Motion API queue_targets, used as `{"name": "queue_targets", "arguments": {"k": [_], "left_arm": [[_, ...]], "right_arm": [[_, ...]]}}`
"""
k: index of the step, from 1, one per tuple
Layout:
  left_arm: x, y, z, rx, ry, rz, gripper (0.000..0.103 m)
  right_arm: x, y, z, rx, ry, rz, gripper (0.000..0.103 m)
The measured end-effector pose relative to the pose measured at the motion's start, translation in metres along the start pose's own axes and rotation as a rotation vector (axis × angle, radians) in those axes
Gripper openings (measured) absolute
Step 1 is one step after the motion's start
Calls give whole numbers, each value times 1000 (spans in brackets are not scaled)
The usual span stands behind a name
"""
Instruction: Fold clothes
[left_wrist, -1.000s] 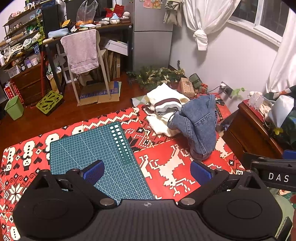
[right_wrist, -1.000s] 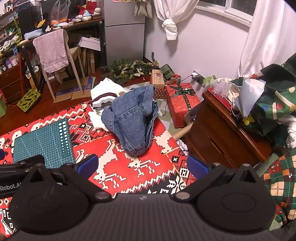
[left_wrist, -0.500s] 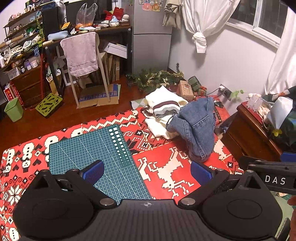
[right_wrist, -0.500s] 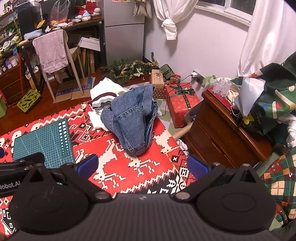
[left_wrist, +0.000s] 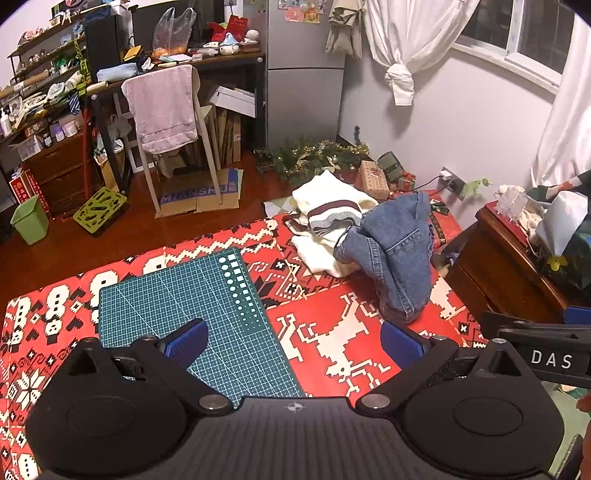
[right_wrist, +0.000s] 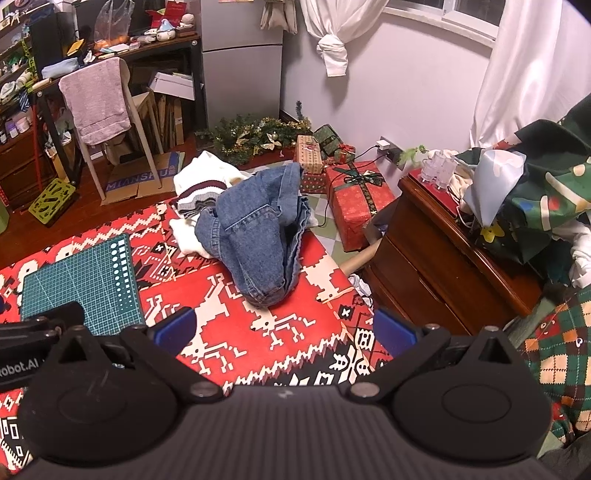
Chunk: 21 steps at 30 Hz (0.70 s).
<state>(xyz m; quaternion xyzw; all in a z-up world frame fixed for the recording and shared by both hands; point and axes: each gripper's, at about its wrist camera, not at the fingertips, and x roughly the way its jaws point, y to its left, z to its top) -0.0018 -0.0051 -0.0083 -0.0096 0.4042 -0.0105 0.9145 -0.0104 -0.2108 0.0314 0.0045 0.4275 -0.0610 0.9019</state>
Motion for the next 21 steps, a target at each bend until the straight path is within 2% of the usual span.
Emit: {"name": "queue_targets", "arguments": {"k": [14, 18, 21], "left_arm": [[16, 7, -3, -55, -35, -28, 100], [21, 8, -5, -75, -55, -7, 100], [26, 8, -8, -65, -70, 22, 100]], "right_arm": [[20, -1, -5, 6, -30, -8, 103], [26, 4, -8, -24, -69, -30, 103], [36, 4, -12, -31, -91, 12, 103]]}}
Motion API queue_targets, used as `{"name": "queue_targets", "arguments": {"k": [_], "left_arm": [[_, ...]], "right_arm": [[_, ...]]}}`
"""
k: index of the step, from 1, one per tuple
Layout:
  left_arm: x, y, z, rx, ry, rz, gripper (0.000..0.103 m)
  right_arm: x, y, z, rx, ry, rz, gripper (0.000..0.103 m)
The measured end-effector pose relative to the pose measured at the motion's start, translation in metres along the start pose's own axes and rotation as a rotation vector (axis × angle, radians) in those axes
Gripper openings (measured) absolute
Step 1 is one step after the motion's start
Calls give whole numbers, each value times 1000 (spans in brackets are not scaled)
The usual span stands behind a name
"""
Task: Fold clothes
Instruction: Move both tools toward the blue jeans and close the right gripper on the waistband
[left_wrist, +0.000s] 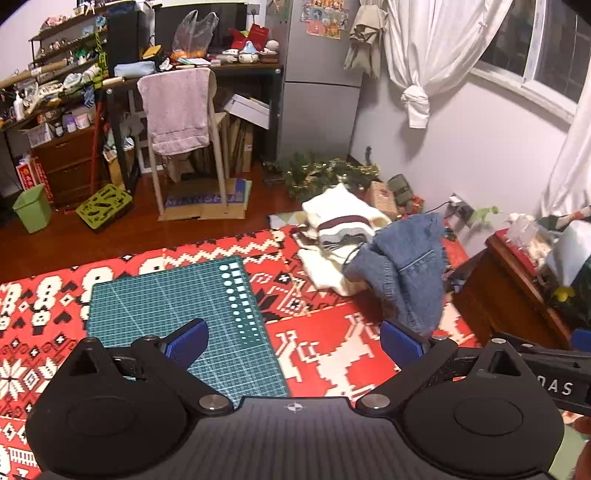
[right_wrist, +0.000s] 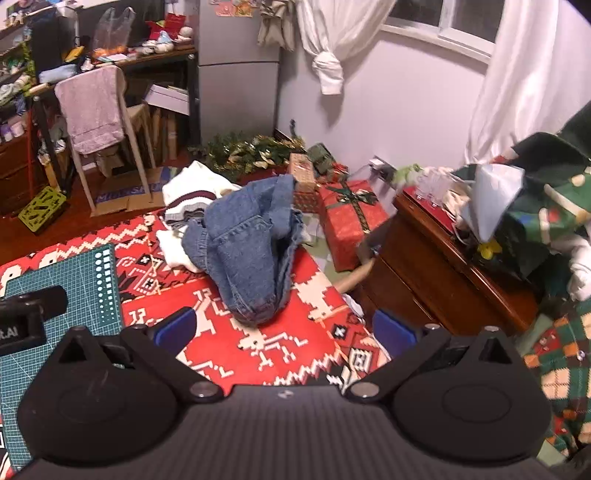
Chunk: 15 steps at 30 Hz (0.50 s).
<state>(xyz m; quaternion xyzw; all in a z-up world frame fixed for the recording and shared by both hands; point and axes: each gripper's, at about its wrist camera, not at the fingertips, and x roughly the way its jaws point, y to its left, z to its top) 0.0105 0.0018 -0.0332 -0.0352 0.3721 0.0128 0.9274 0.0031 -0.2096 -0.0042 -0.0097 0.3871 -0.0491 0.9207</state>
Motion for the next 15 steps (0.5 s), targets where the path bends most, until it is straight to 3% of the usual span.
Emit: {"name": "queue_targets", "arguments": {"k": [3, 6, 11, 15], "left_arm": [[7, 3, -3, 15, -1, -41, 101], [15, 8, -6, -4, -4, -89, 101], [27, 2, -13, 28, -14, -53, 101], [42, 0, -19, 38, 33, -104, 101]], "right_arm": [[10, -1, -7, 6, -21, 49, 103], [22, -1, -14, -7, -48, 41, 103], [43, -1, -21, -33, -43, 44, 103], [60, -4, -28, -54, -69, 50, 103]]}}
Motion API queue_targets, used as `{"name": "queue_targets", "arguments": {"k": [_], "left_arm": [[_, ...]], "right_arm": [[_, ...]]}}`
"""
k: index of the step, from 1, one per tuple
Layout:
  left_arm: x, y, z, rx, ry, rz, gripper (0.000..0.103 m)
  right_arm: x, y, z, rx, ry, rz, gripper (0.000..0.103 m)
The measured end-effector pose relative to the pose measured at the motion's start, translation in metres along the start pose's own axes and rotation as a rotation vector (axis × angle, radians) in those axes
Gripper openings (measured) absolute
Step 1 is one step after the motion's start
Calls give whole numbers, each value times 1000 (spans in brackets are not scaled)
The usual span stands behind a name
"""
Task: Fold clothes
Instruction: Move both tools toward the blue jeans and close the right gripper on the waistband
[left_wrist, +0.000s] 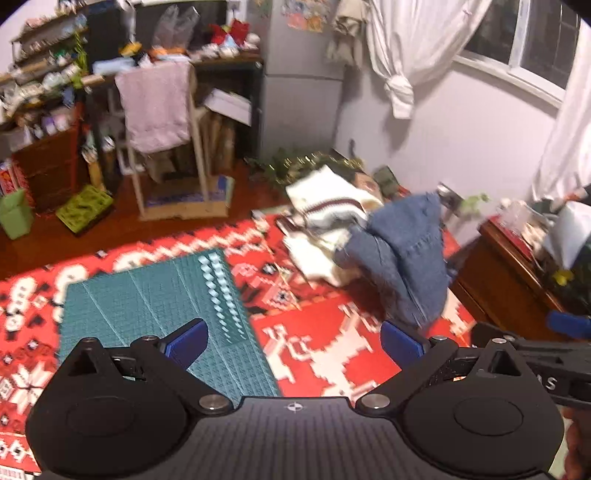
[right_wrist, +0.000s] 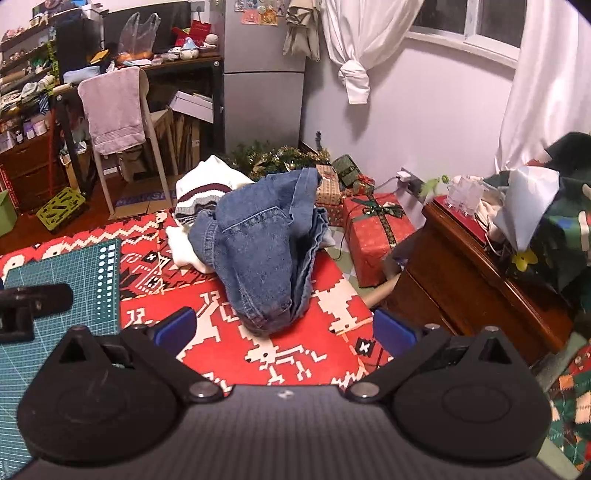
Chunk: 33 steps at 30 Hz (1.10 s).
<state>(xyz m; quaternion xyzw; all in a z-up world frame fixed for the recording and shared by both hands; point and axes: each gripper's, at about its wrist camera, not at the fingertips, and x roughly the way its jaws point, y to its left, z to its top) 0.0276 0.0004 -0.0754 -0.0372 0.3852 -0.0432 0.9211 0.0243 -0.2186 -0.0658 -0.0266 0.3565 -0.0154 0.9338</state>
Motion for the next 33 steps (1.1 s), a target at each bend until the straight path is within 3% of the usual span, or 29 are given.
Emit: {"name": "queue_targets", "arguments": {"k": [7, 10, 16, 20, 26, 31, 33], "left_arm": [[21, 0, -12, -26, 8, -5, 101], [26, 3, -16, -40, -42, 10, 101], [39, -3, -21, 31, -67, 76, 100], [49, -8, -26, 53, -77, 94, 97], [67, -5, -31, -2, -36, 9, 96], [80, 5, -34, -110, 5, -26, 96], [85, 6, -35, -117, 15, -1, 95]], "right_arm": [[31, 1, -8, -51, -43, 29, 103], [46, 6, -9, -103, -62, 46, 103], [75, 5, -4, -97, -63, 151, 103], [96, 2, 2, -94, -50, 175, 103], [122, 8, 8, -147, -43, 181, 103], [138, 13, 8, -168, -34, 193, 102], [145, 17, 9, -182, -32, 186, 102]]}}
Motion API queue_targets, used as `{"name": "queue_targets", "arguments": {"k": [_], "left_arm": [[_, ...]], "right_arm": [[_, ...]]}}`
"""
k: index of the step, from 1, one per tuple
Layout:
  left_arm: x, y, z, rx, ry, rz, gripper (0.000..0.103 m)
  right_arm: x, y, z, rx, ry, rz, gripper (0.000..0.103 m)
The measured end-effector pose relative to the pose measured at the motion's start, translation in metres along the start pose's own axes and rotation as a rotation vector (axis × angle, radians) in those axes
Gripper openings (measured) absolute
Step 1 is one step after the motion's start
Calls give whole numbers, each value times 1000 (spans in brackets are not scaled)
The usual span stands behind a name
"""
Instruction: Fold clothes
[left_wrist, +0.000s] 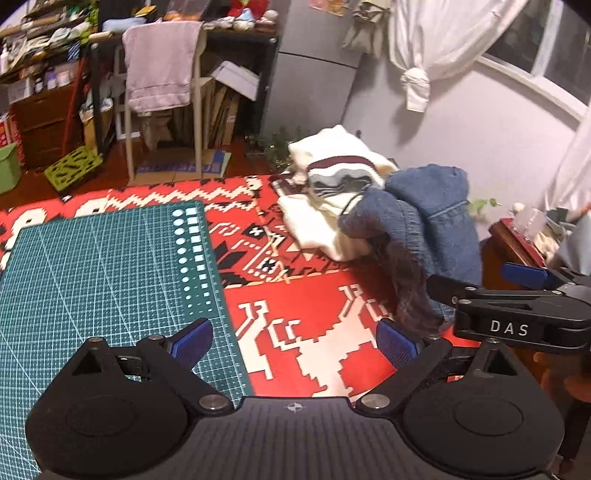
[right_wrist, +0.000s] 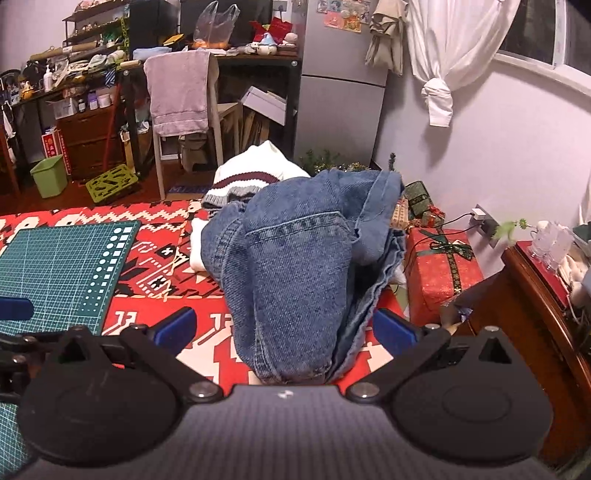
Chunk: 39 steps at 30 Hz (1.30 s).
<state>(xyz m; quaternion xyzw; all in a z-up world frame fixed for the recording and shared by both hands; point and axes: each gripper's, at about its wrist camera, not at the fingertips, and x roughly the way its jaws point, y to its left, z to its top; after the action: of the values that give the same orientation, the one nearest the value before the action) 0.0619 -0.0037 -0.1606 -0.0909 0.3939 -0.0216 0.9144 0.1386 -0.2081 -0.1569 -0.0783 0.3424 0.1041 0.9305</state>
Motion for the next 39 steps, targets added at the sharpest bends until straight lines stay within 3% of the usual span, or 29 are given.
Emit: {"name": "queue_targets", "arguments": {"k": [2, 8, 12, 13, 15, 19, 30, 39], "left_arm": [[5, 1, -2, 0, 13, 27, 89], [5, 13, -4, -34, 24, 47, 88], [0, 22, -3, -55, 23, 44, 88], [-1, 24, -3, -58, 21, 45, 84], [-3, 28, -2, -63, 18, 46, 77], [-10, 38, 0, -88, 22, 23, 70], [-56, 68, -6, -121, -2, -43, 64], [-105, 112, -27, -180, -18, -47, 64]], "right_arm": [[10, 3, 0, -21, 8, -17, 102], [44, 7, -1, -32, 40, -29, 97], [56, 9, -1, -19, 45, -10, 58], [55, 10, -1, -15, 40, 2, 50], [51, 14, -1, -14, 28, 26, 43], [35, 23, -3, -26, 19, 67, 39], [-40, 74, -6, -48, 7, 216, 36], [-88, 155, -23, -124, 52, 361, 35]]}}
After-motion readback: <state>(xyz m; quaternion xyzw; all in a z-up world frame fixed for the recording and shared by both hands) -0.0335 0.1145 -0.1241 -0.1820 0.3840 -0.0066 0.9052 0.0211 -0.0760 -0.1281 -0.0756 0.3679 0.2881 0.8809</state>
